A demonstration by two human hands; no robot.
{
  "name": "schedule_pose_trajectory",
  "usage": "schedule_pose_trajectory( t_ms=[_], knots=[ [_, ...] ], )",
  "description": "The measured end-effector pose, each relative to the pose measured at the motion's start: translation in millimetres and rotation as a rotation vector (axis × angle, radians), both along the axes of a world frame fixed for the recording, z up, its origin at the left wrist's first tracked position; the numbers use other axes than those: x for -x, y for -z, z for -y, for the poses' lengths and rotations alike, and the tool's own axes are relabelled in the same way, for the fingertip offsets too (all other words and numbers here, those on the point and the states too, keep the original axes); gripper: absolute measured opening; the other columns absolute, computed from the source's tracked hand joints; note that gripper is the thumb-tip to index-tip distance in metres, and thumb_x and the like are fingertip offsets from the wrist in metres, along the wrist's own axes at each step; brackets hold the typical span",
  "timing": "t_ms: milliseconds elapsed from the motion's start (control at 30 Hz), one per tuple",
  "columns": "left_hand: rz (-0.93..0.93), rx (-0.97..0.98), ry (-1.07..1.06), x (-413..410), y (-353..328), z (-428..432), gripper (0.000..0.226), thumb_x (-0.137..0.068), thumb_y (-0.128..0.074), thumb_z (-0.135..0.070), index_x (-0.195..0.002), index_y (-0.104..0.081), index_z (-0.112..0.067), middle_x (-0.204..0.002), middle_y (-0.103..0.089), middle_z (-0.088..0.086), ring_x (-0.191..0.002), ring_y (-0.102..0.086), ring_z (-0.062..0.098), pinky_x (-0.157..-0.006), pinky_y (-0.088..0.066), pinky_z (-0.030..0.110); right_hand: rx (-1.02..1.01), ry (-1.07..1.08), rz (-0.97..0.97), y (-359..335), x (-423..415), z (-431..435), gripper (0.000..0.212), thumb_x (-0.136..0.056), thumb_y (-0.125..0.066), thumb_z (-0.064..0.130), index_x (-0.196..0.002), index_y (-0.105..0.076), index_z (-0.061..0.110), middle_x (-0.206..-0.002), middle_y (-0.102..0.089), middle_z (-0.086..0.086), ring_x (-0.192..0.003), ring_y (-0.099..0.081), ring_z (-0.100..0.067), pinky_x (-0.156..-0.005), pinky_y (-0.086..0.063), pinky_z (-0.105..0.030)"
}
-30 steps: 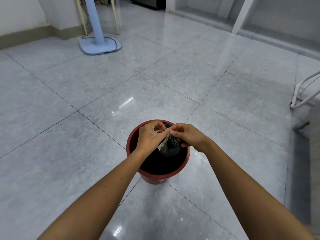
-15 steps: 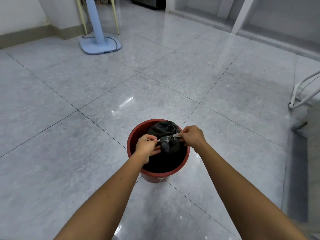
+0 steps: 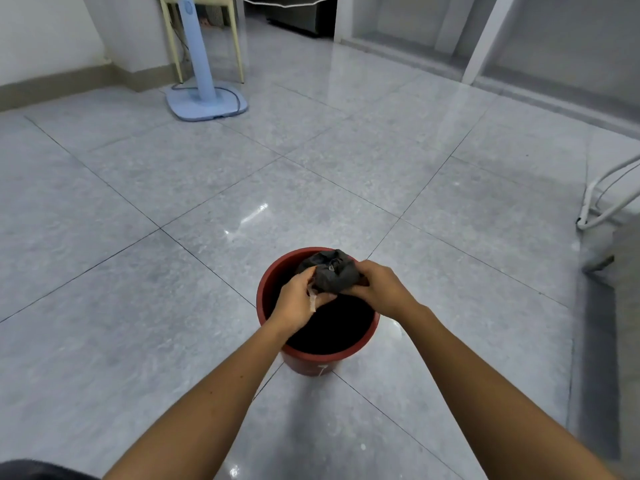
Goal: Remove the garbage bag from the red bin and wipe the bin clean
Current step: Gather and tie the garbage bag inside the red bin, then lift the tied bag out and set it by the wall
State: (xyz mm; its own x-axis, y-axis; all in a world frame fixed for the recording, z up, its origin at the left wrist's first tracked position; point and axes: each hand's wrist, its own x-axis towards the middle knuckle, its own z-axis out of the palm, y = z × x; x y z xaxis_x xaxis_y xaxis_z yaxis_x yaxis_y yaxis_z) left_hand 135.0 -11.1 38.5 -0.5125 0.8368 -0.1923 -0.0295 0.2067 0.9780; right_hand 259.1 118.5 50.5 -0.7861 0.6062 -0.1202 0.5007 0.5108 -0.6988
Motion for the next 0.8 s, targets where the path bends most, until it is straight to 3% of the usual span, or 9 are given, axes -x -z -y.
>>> schedule_pose_trajectory(
  t_ms=[67, 133, 200, 267, 333, 467, 567, 667, 800],
  knots=[
    [-0.136, 0.021, 0.044, 15, 3, -12, 0.035, -0.093, -0.059, -0.012, -0.127, -0.057, -0.007, -0.118, -0.064, 0.007, -0.106, -0.058, 0.015, -0.095, -0.047, 0.025, 0.051, 0.044, -0.042, 1, 11, -8, 0.021, -0.082, -0.073, 0.031, -0.102, -0.069, 0.024, -0.096, -0.067, 0.003, -0.092, -0.062, -0.015, -0.078, -0.046, -0.021],
    [-0.309, 0.06, 0.091, 31, 10, -24, 0.031, -0.089, -0.065, -0.021, -0.119, -0.063, -0.016, -0.095, -0.066, -0.01, -0.091, -0.06, 0.002, -0.081, -0.045, 0.011, 0.12, 0.082, -0.074, 7, 21, -20, 0.013, -0.085, -0.069, 0.032, -0.096, -0.071, 0.027, -0.087, -0.071, 0.007, -0.083, -0.066, -0.009, -0.074, -0.049, -0.02],
    [-0.307, 0.066, 0.072, 44, 12, -31, 0.02, -0.086, -0.068, -0.025, -0.105, -0.068, -0.023, -0.079, -0.065, -0.019, -0.074, -0.061, -0.009, -0.064, -0.041, 0.003, 0.2, 0.08, -0.111, 10, 29, -28, 0.01, -0.086, -0.069, 0.03, -0.095, -0.072, 0.027, -0.083, -0.074, 0.007, -0.076, -0.069, -0.006, -0.075, -0.052, -0.021],
    [-0.278, 0.104, 0.025, 53, 5, -33, 0.005, -0.084, -0.07, -0.03, -0.089, -0.069, -0.031, -0.068, -0.065, -0.018, -0.063, -0.058, -0.01, -0.056, -0.039, 0.005, 0.268, 0.065, -0.115, 1, 37, -32, 0.006, -0.085, -0.07, 0.026, -0.09, -0.072, 0.029, -0.08, -0.075, 0.004, -0.072, -0.07, -0.006, -0.075, -0.054, -0.021],
    [-0.23, 0.125, -0.003, 58, -13, -29, 0.012, -0.083, -0.071, -0.032, -0.073, -0.065, -0.033, -0.059, -0.061, -0.018, -0.056, -0.054, -0.007, -0.052, -0.036, 0.007, 0.29, 0.048, -0.089, -20, 44, -31, 0.007, -0.085, -0.071, 0.023, -0.087, -0.072, 0.03, -0.076, -0.075, 0.006, -0.069, -0.069, -0.005, -0.072, -0.054, -0.019],
    [-0.152, 0.149, -0.04, 63, -74, -20, 0.014, -0.082, -0.072, -0.03, -0.079, -0.069, -0.017, -0.072, -0.067, 0.006, -0.067, -0.058, 0.012, -0.063, -0.042, 0.024, 0.29, 0.041, -0.058, -88, 55, -24, 0.01, -0.085, -0.07, 0.021, -0.093, -0.073, 0.026, -0.077, -0.074, 0.01, -0.07, -0.069, 0.0, -0.07, -0.052, -0.014],
    [-0.123, 0.12, -0.078, 68, -136, -18, 0.018, -0.08, -0.073, -0.03, -0.065, -0.066, -0.036, -0.063, -0.065, -0.014, -0.061, -0.058, 0.001, -0.059, -0.042, 0.016, 0.293, 0.036, -0.049, -156, 62, -22, 0.01, -0.085, -0.07, 0.022, -0.093, -0.073, 0.027, -0.074, -0.071, 0.015, -0.065, -0.065, 0.006, -0.063, -0.045, -0.007],
    [-0.112, 0.104, -0.114, 74, -209, -15, 0.023, -0.08, -0.073, -0.031, -0.061, -0.065, -0.041, -0.058, -0.062, -0.02, -0.057, -0.056, -0.005, -0.056, -0.042, 0.012, 0.293, 0.028, -0.048, -235, 73, -21, 0.009, -0.085, -0.071, 0.02, -0.091, -0.073, 0.027, -0.065, -0.069, 0.018, -0.061, -0.063, 0.007, -0.059, -0.043, -0.004],
    [-0.12, 0.073, -0.189, 97, -325, -11, 0.017, -0.077, -0.074, -0.036, -0.075, -0.069, -0.02, -0.06, -0.058, -0.01, -0.057, -0.054, 0.004, -0.052, -0.04, 0.013, 0.299, -0.021, -0.075, -355, 102, -23, 0.011, -0.085, -0.071, 0.019, -0.095, -0.073, 0.022, -0.075, -0.072, 0.011, -0.067, -0.066, 0.001, -0.066, -0.048, -0.012]
  ],
)
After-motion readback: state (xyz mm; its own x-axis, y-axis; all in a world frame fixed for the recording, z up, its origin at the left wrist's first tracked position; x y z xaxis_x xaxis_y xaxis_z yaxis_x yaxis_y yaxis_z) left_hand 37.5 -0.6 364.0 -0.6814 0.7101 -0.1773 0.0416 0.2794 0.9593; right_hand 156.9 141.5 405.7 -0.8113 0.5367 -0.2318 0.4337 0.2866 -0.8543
